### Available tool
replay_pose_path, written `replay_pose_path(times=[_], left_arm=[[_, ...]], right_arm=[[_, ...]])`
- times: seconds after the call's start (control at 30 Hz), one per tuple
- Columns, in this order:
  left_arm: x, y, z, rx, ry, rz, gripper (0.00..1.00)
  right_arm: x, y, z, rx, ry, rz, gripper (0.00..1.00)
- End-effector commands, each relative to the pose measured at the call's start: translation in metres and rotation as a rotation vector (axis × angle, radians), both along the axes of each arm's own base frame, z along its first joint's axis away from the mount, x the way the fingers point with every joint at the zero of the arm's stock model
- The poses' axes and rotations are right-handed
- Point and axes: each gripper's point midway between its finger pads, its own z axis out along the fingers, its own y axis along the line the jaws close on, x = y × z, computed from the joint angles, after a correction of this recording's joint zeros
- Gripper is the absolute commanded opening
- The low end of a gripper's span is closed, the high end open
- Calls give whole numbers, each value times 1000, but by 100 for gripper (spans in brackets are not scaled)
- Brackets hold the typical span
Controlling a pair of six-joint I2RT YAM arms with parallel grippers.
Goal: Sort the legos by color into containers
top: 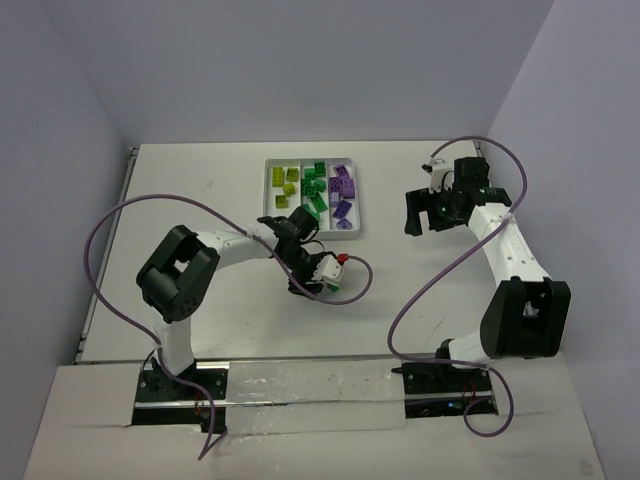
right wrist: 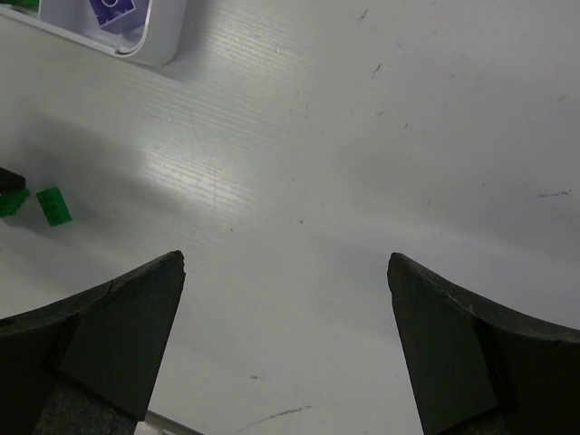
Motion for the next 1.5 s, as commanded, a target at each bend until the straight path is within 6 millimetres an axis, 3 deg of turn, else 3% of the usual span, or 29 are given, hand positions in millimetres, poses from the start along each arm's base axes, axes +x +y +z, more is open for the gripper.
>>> replay_pose_path(times=[0.0,0.2,0.37,0.57,0.7,0.77,0.87,1.0,1.1,1.3,1.47], left_arm=[[6,-10,3,-20,-18,-17,64],[7,-9,3,-15,-26,-12,50],[12,-9,18,-22,-66,3,40],[31,-13,81,-137,-106,185,30],[67,-4,120,-229,-2,365,27],[89,1,127,-248,16,443,27],[141,16,129,-247,44,600,28],[191,25,120,-214,28,709,28],[215,22,115,-218,7,740,28],[245,10,109,-238,-4,757,30],[256,5,100,-233,0,761,36]], right_arm=[[5,-2,6,4,-41,2,100],[6,1,5,17,-42,-1,100],[5,3,5,30,-41,2,100],[5,2,7,26,-53,0,100],[1,6,6,41,-48,12,100],[0,7,7,45,-49,20,100],[-4,11,11,55,-63,58,100],[-6,11,13,35,-72,76,100],[-8,10,11,27,-68,81,100],[-8,12,9,32,-56,82,100],[-9,13,9,29,-52,87,100]])
